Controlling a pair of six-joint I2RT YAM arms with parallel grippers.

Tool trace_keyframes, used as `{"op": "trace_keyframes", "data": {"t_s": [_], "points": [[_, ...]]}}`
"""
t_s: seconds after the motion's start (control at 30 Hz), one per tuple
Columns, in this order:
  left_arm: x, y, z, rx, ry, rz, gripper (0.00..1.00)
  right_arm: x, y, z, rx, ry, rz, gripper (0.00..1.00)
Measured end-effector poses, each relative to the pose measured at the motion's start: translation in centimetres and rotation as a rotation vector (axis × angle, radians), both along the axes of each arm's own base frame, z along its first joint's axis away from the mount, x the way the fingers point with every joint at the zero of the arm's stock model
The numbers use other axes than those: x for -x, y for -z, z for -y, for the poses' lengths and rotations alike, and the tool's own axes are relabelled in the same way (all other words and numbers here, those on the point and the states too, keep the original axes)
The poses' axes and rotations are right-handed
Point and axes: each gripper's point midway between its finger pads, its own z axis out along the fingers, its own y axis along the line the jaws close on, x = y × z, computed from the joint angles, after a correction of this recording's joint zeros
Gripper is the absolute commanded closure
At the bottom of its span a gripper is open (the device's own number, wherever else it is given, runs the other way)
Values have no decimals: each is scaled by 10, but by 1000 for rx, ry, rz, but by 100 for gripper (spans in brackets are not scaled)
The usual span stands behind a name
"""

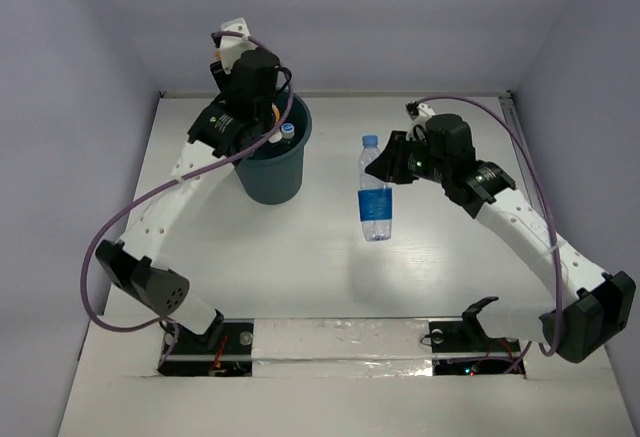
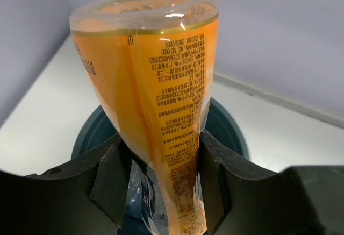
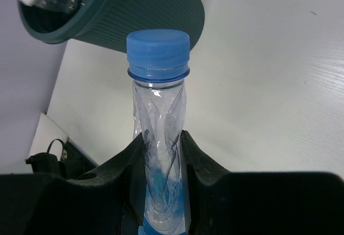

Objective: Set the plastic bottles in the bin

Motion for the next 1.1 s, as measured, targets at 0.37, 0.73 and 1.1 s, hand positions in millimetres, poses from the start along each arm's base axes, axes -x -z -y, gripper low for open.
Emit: {"op": "trace_keyframes", "data": {"t_s": [0.37,0.73,1.1], "points": [[-10,89,-8,-341,-77,-50,50,17,-45,0,-119,-6,79,82],[-9,83,4,-266,-51,-21,1,-1,-125,-42,-267,-55,208,82],[38,-54,14,138,124,216,1,-51,-165,-88,-328,-5,269,83]]}}
